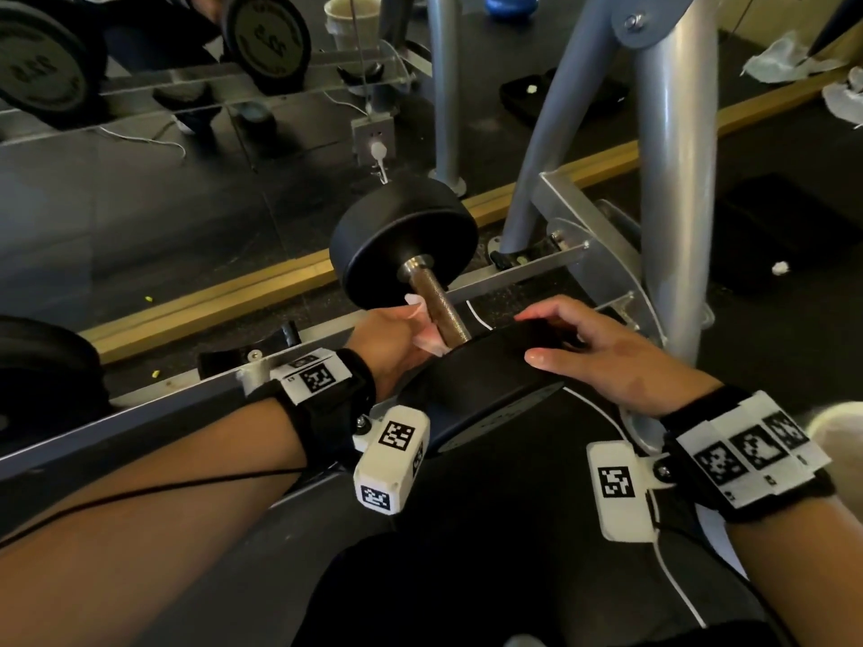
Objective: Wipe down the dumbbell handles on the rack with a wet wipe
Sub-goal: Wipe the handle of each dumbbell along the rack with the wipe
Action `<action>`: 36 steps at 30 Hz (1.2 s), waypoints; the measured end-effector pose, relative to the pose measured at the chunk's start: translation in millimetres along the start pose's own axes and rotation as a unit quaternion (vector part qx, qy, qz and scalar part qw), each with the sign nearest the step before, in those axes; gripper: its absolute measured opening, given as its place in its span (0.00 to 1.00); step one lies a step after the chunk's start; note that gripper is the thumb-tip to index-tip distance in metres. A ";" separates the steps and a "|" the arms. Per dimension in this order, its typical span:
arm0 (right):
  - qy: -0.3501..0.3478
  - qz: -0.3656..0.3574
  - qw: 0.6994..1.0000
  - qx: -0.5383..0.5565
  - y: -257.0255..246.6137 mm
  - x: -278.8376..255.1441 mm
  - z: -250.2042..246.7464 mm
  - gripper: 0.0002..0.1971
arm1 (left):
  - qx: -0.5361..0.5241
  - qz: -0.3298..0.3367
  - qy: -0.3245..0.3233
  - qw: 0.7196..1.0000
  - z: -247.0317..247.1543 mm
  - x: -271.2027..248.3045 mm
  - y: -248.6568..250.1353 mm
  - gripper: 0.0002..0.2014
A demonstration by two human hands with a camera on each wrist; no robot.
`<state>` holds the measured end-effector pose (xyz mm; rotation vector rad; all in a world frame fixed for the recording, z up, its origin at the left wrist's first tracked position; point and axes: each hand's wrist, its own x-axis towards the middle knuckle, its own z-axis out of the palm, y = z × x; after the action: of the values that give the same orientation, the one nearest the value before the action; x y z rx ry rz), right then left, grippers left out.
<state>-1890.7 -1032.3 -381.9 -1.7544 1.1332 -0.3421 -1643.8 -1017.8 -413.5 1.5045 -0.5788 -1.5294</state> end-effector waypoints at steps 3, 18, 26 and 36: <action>0.015 0.009 0.999 0.037 4.0 -1.5 5.2 0.22 | 0.013 -0.012 -0.007 1.000 -0.2 -3.8 1.9 0.15; -0.163 0.225 0.955 -0.103 -107.4 -3.4 -45.5 0.33 | 0.018 -0.137 0.065 0.988 26.2 -133.4 165.5 0.13; -0.192 0.180 0.955 -0.137 -304.4 -42.5 -174.4 0.20 | 0.019 -0.081 0.085 0.993 50.7 -261.6 346.4 0.13; -0.115 0.065 0.988 -0.079 -410.3 -0.9 -263.3 0.14 | -0.034 0.026 0.120 0.992 41.7 -281.3 449.1 0.08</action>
<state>-1845.4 -1149.3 89.2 -1.7925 1.1234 0.0314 -1601.7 -1017.9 116.4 1.5793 -0.4183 -1.2916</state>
